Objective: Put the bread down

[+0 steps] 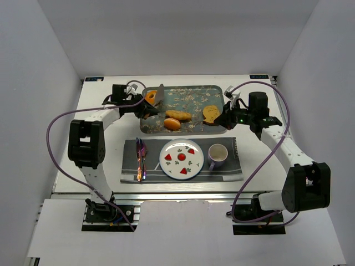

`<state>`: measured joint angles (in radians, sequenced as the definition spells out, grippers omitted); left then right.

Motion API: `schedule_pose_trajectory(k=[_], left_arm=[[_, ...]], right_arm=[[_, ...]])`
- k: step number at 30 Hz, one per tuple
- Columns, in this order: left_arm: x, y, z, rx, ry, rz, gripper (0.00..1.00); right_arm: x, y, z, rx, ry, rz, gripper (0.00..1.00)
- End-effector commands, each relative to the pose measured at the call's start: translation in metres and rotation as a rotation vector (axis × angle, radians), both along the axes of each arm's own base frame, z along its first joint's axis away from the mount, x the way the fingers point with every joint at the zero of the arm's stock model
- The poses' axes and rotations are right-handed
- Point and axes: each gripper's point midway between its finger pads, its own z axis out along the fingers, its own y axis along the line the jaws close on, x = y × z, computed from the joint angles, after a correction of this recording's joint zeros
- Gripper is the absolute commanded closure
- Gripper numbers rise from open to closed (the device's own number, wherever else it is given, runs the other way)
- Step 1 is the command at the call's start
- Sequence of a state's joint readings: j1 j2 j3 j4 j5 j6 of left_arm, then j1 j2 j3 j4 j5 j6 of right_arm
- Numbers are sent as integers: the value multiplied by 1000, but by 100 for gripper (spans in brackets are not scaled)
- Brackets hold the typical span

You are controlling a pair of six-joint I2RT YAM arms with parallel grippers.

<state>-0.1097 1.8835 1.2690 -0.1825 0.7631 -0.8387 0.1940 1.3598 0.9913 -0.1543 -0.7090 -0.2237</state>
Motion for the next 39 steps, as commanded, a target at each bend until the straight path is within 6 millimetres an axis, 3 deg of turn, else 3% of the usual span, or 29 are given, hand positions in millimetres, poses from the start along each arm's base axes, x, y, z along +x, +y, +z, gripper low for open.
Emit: schedule_pose_trajectory(k=[1, 9, 18, 31, 39], left_arm=[[9, -9, 19, -13, -23, -52, 100], [4, -24, -2, -33, 44, -123, 100], [0, -22, -31, -7, 98, -118, 100], [-8, -1, -60, 32, 163, -86, 100], [-4, 20, -63, 72, 198, -21, 100]], right_arm=[[0, -2, 13, 11, -63, -13, 100], [-3, -3, 9, 6, -64, -22, 100], [-1, -2, 9, 11, -57, -25, 100], [-2, -3, 11, 13, -63, -26, 100], [0, -2, 14, 20, -67, -25, 100]])
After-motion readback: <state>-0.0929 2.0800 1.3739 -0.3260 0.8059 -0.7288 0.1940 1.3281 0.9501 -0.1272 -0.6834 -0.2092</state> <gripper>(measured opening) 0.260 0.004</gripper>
